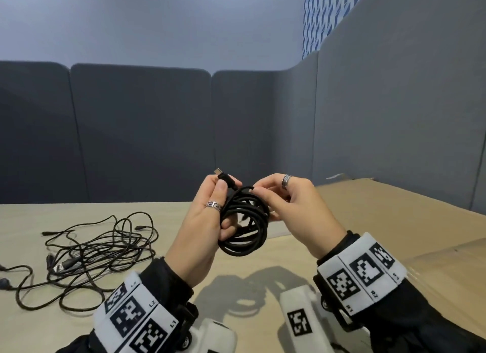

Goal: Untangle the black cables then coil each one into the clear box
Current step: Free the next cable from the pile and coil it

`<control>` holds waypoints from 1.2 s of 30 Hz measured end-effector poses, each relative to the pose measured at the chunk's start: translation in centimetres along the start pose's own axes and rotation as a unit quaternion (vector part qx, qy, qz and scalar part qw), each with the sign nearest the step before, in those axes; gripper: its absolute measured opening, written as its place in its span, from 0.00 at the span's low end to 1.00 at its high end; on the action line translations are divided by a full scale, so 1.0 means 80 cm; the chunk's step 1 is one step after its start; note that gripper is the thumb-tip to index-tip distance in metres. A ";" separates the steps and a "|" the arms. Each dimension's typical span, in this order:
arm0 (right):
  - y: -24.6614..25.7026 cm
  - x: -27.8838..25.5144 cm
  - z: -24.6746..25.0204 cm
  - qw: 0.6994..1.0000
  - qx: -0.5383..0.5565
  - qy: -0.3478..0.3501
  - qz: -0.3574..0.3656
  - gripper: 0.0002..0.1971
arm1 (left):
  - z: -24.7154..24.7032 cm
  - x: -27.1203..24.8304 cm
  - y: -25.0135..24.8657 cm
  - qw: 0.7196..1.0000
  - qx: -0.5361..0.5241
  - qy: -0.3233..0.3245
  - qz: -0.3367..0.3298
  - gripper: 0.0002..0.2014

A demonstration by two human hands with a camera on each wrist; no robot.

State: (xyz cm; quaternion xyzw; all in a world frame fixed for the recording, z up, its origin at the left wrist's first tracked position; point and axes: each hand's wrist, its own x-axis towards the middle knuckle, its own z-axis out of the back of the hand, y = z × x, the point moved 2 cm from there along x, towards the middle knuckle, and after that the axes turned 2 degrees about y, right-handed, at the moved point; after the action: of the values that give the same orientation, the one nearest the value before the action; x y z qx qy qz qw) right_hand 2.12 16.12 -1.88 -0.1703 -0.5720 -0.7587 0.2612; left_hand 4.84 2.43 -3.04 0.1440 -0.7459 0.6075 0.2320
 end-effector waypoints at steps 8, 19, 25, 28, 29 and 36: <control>-0.008 -0.006 -0.023 0.979 0.182 0.022 -0.092 0.06 | 0.011 0.001 0.004 0.992 0.096 -0.077 -0.023 0.13; -0.011 -0.011 -0.030 0.949 0.281 0.024 -0.138 0.04 | 0.024 0.008 0.013 0.992 0.061 -0.102 0.036 0.14; -0.009 -0.012 -0.035 0.940 0.301 0.034 -0.158 0.03 | 0.016 0.006 0.011 0.995 0.000 -0.064 0.077 0.15; -0.008 -0.014 -0.043 0.935 0.304 0.063 -0.171 0.04 | 0.018 0.008 0.011 0.995 0.023 -0.078 0.059 0.15; -0.005 -0.015 -0.045 0.933 0.308 0.076 -0.168 0.10 | 0.020 0.010 0.011 0.995 0.029 -0.089 0.046 0.15; 0.002 -0.028 -0.055 0.966 0.148 0.188 -0.096 0.31 | 0.025 0.013 0.016 0.988 0.087 -0.127 -0.013 0.14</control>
State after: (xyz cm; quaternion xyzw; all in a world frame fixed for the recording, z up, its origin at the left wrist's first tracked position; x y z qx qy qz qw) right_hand 4.18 12.37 -4.30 0.0716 -0.6323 -0.7055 0.3120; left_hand 3.02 0.86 -3.87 0.2495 -0.7118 0.6437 0.1297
